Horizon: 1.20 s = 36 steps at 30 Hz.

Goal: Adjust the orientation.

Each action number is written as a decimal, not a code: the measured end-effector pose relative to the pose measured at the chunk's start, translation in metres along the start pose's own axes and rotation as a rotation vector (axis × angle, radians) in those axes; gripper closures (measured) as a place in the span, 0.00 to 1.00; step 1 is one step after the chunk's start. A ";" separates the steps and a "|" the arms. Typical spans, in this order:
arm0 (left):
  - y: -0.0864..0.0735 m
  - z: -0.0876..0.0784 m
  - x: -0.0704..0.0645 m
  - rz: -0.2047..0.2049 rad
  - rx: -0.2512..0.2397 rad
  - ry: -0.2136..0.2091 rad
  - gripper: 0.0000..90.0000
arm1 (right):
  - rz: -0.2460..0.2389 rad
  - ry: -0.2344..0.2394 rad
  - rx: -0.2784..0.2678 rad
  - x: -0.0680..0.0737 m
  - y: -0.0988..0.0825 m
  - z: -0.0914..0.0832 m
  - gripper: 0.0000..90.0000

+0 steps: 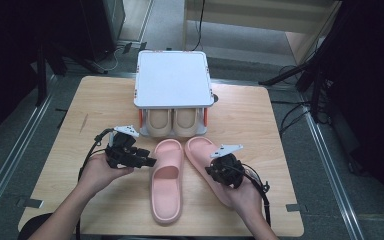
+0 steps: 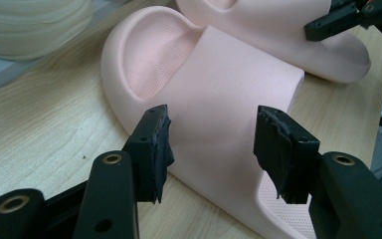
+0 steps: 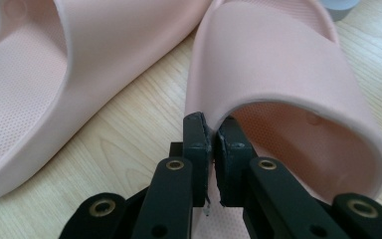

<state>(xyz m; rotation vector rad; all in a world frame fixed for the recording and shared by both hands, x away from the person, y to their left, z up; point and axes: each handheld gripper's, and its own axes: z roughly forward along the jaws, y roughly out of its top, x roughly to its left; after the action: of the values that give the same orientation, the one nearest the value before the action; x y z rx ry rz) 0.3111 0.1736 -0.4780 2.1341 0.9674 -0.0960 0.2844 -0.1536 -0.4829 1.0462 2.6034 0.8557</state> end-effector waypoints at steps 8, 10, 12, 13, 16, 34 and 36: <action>-0.001 0.001 -0.001 0.013 0.006 0.007 0.55 | -0.013 0.010 -0.002 0.007 0.003 0.006 0.93; -0.001 0.001 0.000 0.016 0.005 0.007 0.57 | 0.003 0.045 -0.033 0.005 0.003 0.003 0.84; -0.001 0.000 0.000 0.019 0.007 0.007 0.61 | 0.009 0.060 -0.053 0.003 0.004 -0.004 0.82; -0.001 0.000 0.000 0.021 0.005 0.008 0.62 | 0.011 0.063 -0.063 0.002 0.004 -0.010 0.82; -0.002 -0.001 0.000 0.029 0.003 0.006 0.68 | 0.014 0.081 -0.103 -0.005 0.002 -0.026 0.86; -0.015 0.002 0.005 0.042 0.033 0.029 0.86 | 0.090 0.029 -0.065 -0.069 -0.011 -0.019 0.98; -0.017 0.003 0.006 0.037 0.040 0.036 0.86 | 0.094 0.023 -0.060 -0.072 -0.010 -0.017 0.97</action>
<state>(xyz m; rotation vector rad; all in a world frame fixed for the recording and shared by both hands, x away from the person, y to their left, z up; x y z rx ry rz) 0.3046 0.1818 -0.4926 2.1964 0.9543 -0.0595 0.3244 -0.2163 -0.4770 1.1563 2.5480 0.9655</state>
